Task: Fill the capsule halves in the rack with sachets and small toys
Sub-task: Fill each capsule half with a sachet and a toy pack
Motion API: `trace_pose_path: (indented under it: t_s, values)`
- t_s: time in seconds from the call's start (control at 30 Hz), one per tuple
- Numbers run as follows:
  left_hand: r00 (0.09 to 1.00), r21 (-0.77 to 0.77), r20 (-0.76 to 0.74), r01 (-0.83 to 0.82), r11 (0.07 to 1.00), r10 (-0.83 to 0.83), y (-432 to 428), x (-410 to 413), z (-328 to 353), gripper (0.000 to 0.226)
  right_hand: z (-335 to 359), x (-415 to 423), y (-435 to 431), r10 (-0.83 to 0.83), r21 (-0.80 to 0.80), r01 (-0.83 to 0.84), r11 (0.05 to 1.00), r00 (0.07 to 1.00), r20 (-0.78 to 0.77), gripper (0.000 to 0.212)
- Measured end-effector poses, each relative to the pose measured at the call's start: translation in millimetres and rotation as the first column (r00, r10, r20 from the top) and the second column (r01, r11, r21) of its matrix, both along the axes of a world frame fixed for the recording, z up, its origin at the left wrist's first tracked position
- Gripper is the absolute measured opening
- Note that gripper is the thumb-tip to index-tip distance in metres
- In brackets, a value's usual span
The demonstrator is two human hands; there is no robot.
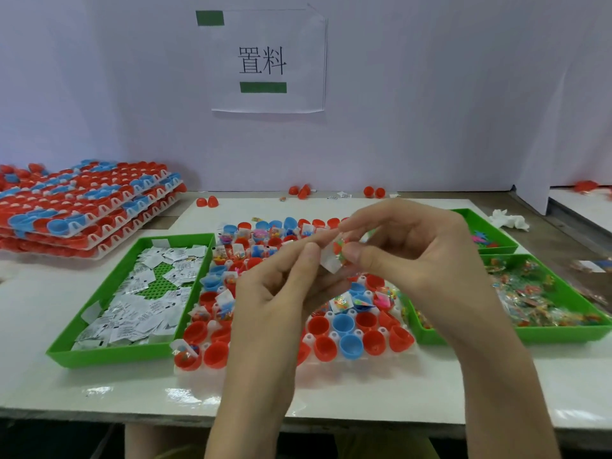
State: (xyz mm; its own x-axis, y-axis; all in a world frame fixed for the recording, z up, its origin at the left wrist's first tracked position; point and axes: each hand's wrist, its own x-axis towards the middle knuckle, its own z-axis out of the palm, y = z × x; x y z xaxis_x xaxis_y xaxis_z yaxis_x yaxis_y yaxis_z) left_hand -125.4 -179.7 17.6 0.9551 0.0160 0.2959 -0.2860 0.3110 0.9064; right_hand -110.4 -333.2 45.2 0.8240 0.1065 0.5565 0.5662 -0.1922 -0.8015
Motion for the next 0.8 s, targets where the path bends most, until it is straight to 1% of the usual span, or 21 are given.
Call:
trace_pose_path:
  t_s: [0.07, 0.17, 0.2, 0.27, 0.3, 0.33, 0.37, 0.43, 0.47, 0.5, 0.6, 0.63, 0.7, 0.8]
  values:
    - [0.999, 0.007, -0.016, 0.035, 0.999, -0.035, 3, -3, -2, 0.030, -1, 3, -2, 0.013, -0.047, -0.015, 0.999, 0.999, -0.040, 0.023]
    - [1.000, 0.105, 0.007, 0.005, 0.994, -0.006, 5, -4, -6, 0.036, -4, 6, -1, 0.072, -0.128, -0.078, 0.989, 0.996, -0.051, 0.024]
    - [1.000, 0.105, 0.015, -0.014, 0.994, 0.013, 5, -3, -7, 0.035, -5, 6, -1, 0.088, -0.139, -0.094, 0.986, 0.995, -0.049, 0.025]
    - [0.999, 0.050, 0.028, -0.047, 0.998, 0.046, 5, -3, -9, 0.029, -6, 8, -7, 0.100, -0.120, -0.107, 0.987, 0.993, -0.066, 0.023]
    - [0.998, 0.009, 0.033, -0.062, 0.998, 0.062, 6, -3, -10, 0.027, -9, 11, -13, 0.057, -0.106, -0.065, 0.992, 0.996, -0.072, 0.021]
    - [0.997, -0.028, 0.037, -0.074, 0.997, 0.075, 9, -3, -10, 0.027, -12, 16, -22, -0.038, -0.105, 0.030, 0.994, 0.997, -0.074, 0.021]
    - [0.996, -0.056, 0.038, -0.084, 0.995, 0.086, 12, -4, -10, 0.028, -18, 23, -32, -0.173, -0.124, 0.162, 0.979, 0.982, -0.080, 0.021]
    - [0.994, -0.083, 0.024, -0.103, 0.991, 0.105, 18, -5, -10, 0.032, -30, 35, -53, -0.444, -0.202, 0.417, 0.886, 0.889, -0.112, 0.023]
    - [0.993, -0.092, 0.014, -0.112, 0.989, 0.113, 20, -5, -10, 0.033, -37, 40, -64, -0.532, -0.242, 0.493, 0.836, 0.835, -0.139, 0.023]
    - [0.993, -0.101, 0.007, -0.121, 0.988, 0.122, 22, -6, -9, 0.033, -44, 44, -72, -0.584, -0.275, 0.530, 0.802, 0.793, -0.176, 0.024]
    - [0.991, -0.108, 0.000, -0.136, 0.985, 0.137, 21, -6, -9, 0.034, -64, 56, -87, -0.626, -0.377, 0.514, 0.770, 0.722, -0.295, 0.021]
    - [0.991, -0.109, -0.004, -0.135, 0.985, 0.136, 20, -6, -8, 0.036, -69, 60, -87, -0.625, -0.415, 0.486, 0.769, 0.707, -0.330, 0.024]
    - [0.992, -0.106, -0.008, -0.123, 0.987, 0.123, 18, -6, -8, 0.038, -78, 65, -84, -0.615, -0.484, 0.416, 0.770, 0.686, -0.389, 0.042]
    - [0.995, -0.071, 0.012, -0.098, 0.993, 0.099, 15, -8, -7, 0.032, -87, 70, -79, -0.643, -0.578, 0.382, 0.721, 0.679, -0.354, 0.056]
